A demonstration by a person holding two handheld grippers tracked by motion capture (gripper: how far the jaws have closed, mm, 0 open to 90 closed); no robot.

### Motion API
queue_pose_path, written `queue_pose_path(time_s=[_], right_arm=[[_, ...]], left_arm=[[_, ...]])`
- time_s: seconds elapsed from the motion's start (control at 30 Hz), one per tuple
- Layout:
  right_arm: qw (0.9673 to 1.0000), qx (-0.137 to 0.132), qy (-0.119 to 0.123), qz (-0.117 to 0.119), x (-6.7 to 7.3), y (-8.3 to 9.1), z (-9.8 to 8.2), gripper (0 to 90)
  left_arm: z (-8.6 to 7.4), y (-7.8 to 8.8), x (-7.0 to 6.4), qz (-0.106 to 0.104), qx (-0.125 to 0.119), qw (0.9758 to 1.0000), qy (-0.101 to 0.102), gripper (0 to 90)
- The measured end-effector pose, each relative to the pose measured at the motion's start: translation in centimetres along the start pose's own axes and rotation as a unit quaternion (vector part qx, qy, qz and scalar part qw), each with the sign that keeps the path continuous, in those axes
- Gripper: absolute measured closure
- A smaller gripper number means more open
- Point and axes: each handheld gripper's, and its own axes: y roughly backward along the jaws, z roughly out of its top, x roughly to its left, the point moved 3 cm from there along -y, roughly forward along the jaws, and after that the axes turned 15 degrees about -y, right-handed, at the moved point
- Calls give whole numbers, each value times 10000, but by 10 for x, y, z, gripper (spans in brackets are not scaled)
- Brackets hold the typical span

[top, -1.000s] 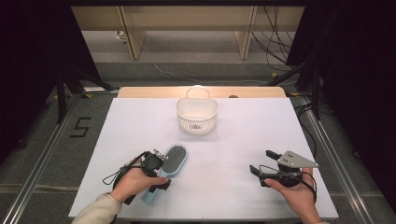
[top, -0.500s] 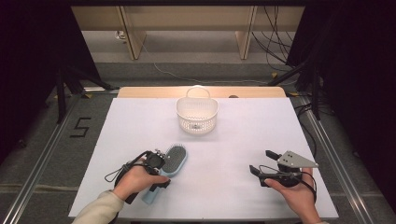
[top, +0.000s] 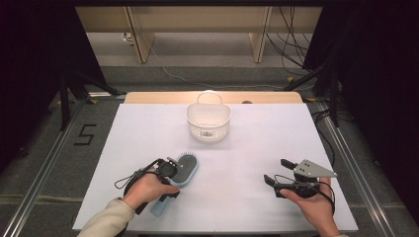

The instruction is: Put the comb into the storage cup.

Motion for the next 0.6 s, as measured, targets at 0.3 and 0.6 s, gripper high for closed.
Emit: queue_pose_path(time_s=[0.3, 0.6], right_arm=[[10000, 4, -16, 3, 0, 0, 0, 159], [10000, -11, -13, 1, 0, 0, 0, 160]], left_arm=[[2, 1, 1, -37, 93, 9999, 78, 587], [3, 1, -1, -20, 115, 9997, 191, 655]])
